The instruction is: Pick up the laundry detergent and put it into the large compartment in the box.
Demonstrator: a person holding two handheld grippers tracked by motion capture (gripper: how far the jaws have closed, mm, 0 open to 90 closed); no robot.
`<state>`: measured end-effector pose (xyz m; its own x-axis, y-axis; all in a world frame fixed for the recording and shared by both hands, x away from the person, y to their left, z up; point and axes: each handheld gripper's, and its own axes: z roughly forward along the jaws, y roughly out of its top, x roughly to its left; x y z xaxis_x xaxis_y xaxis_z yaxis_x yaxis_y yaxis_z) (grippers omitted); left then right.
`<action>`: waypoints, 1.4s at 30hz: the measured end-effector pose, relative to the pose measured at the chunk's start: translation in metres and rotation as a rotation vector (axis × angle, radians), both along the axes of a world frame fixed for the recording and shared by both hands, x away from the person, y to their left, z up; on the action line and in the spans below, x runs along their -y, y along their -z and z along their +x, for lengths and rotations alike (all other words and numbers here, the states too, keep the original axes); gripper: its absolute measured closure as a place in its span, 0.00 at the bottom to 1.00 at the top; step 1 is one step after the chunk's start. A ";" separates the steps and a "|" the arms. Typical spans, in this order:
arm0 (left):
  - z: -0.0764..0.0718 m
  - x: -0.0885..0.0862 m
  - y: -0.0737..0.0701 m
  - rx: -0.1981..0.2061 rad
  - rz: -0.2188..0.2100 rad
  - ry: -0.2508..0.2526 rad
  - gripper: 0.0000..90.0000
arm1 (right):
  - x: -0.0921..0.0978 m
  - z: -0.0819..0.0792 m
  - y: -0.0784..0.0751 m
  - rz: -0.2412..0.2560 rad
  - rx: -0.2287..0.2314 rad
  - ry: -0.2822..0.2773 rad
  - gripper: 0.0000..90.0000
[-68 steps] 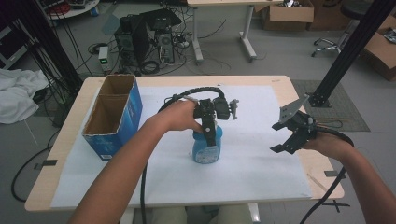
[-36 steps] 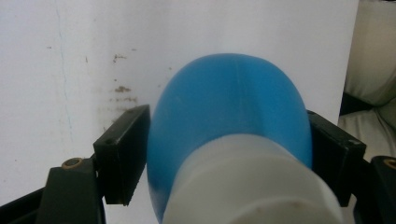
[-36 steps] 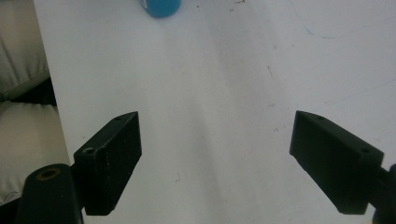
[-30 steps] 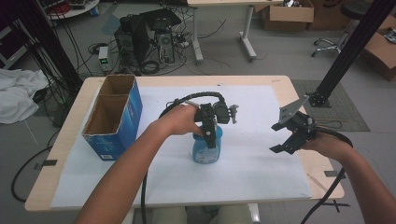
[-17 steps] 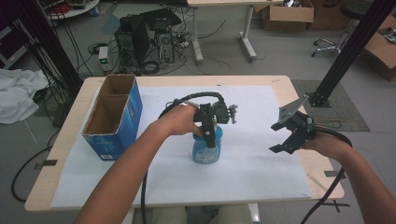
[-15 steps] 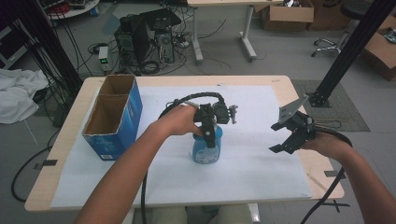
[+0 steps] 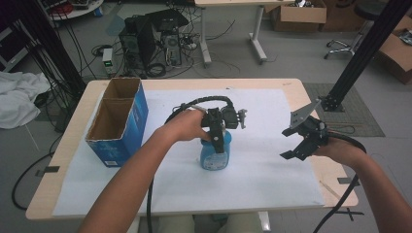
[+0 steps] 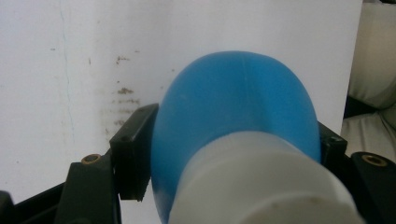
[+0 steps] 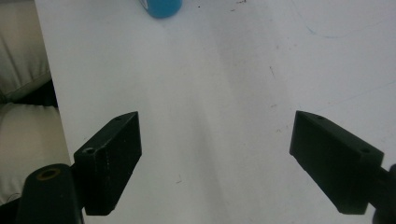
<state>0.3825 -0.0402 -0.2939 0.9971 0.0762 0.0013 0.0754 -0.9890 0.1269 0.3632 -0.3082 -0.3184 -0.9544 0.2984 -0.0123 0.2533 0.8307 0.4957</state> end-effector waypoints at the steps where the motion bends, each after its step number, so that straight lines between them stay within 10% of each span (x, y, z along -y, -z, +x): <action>1: 0.000 0.000 0.000 0.002 -0.004 -0.001 0.37 | 0.000 0.000 0.000 0.001 -0.001 0.001 0.18; 29: -0.003 -0.004 -0.006 0.017 -0.021 -0.013 0.42 | 0.003 -0.001 0.003 0.005 -0.004 0.002 0.18; 37: -0.008 -0.019 -0.037 0.030 -0.072 -0.121 0.42 | 0.001 -0.003 0.003 0.009 -0.009 -0.001 0.19; 42: -0.011 -0.033 -0.076 0.048 -0.116 -0.294 0.42 | -0.001 -0.004 0.001 0.013 -0.004 -0.007 0.19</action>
